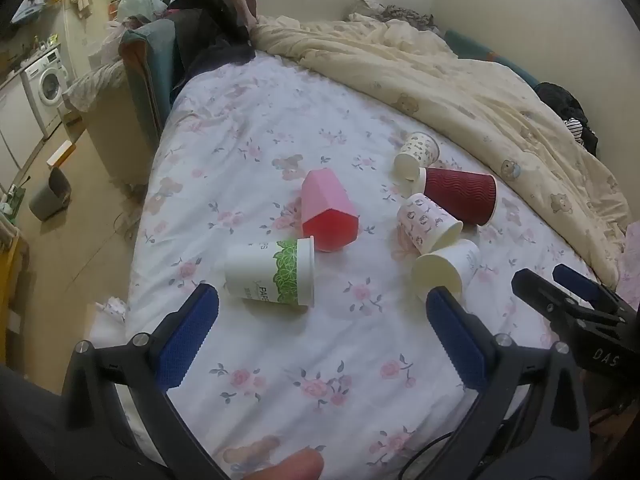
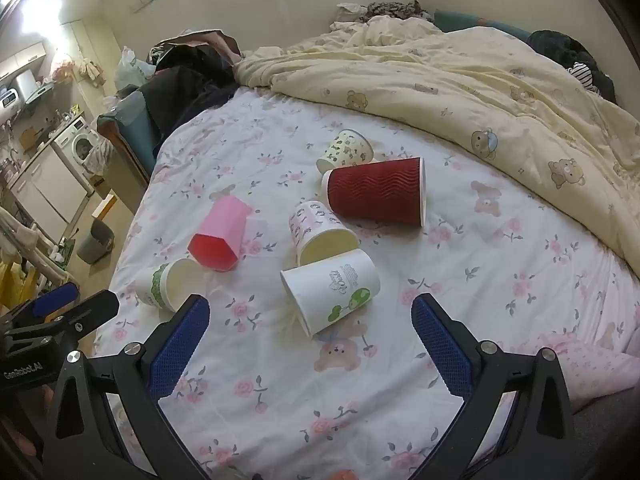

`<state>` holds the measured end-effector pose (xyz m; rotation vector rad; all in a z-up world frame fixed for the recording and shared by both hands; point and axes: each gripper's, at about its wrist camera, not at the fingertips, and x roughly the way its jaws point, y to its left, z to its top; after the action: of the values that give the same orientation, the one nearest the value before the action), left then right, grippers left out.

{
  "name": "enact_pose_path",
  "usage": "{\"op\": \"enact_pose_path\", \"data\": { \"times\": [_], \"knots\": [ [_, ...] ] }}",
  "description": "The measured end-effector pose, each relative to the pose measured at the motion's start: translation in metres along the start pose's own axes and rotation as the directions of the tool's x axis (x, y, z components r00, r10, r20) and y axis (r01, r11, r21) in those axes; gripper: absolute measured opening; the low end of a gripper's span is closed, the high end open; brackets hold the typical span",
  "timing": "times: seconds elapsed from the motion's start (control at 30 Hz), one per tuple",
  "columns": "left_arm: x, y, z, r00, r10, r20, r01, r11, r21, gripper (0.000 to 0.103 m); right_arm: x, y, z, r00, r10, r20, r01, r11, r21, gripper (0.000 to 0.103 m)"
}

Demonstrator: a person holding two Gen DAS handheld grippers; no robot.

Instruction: Flip cup upside down

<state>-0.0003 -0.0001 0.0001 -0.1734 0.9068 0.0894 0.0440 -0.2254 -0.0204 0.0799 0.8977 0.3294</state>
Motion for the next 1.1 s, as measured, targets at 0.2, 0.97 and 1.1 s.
{"op": "enact_pose_path", "data": {
  "times": [0.2,0.97,1.1],
  "knots": [
    [-0.0027,-0.0011,0.0000,1.000,-0.005,0.002,0.005,1.000,-0.005,0.102,0.0004,0.0004,0.0001,1.000,-0.005,-0.004,0.005,1.000,-0.005,0.103],
    [0.0059,0.0001,-0.0072,1.000,-0.006,-0.018,0.005,1.000,-0.015,0.102,0.0028,0.0009,-0.0016,1.000,0.000,-0.010,0.000,1.000,-0.002,0.103],
    [0.0047,0.0050,-0.0047,1.000,-0.005,-0.029,0.004,1.000,-0.029,0.102,0.0038,-0.0003,-0.0004,1.000,0.001,-0.012,-0.001,1.000,0.000,0.103]
  ]
}}
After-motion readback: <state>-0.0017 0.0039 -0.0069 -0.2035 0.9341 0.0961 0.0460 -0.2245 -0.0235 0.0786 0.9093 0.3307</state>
